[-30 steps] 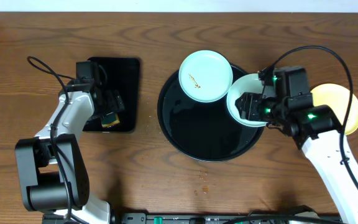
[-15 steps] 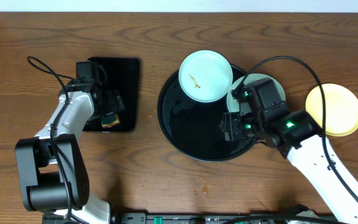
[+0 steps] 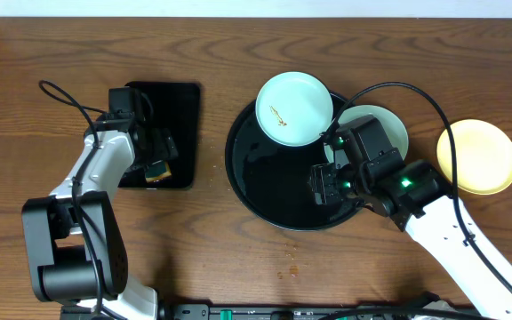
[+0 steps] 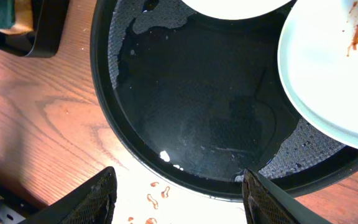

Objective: Clean dirty plates on tray and stack at the side

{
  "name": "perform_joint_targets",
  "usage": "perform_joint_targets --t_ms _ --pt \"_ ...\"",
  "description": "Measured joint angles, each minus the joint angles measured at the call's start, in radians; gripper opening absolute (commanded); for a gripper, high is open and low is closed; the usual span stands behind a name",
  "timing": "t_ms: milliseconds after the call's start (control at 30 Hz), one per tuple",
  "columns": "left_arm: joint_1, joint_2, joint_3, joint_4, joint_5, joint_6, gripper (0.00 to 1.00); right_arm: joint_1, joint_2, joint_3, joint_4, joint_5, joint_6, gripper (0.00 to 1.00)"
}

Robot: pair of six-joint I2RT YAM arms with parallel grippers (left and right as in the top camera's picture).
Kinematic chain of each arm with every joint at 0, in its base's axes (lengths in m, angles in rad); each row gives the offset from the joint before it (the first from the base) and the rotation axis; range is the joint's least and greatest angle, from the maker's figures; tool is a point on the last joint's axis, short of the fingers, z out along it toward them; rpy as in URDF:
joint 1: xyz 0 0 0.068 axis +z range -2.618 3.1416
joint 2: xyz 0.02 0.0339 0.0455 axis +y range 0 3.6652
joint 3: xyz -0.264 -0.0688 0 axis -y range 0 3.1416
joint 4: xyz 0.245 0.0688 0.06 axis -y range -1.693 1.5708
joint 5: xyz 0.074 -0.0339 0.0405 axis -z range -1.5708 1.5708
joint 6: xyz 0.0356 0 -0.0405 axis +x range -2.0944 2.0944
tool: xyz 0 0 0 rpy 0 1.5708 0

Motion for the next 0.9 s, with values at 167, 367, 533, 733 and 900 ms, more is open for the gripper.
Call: perform_joint_targets --t_ms 167,367,533,733,900 --pt "0.000 0.000 0.000 0.000 0.000 0.000 0.93 0.000 0.000 0.000 0.000 0.002 0.000 0.63" --pt "0.000 0.000 0.000 0.000 0.000 0.000 0.93 0.000 0.000 0.000 0.000 0.002 -0.009 0.63" --pt "0.000 0.000 0.000 0.000 0.000 0.000 0.93 0.000 0.000 0.000 0.009 0.018 -0.020 0.65" --pt "0.000 0.000 0.000 0.000 0.000 0.000 0.93 0.000 0.000 0.000 0.023 0.030 -0.026 0.66" --pt "0.000 0.000 0.000 0.000 0.000 0.000 0.93 0.000 0.000 0.000 0.024 0.032 -0.026 0.69"
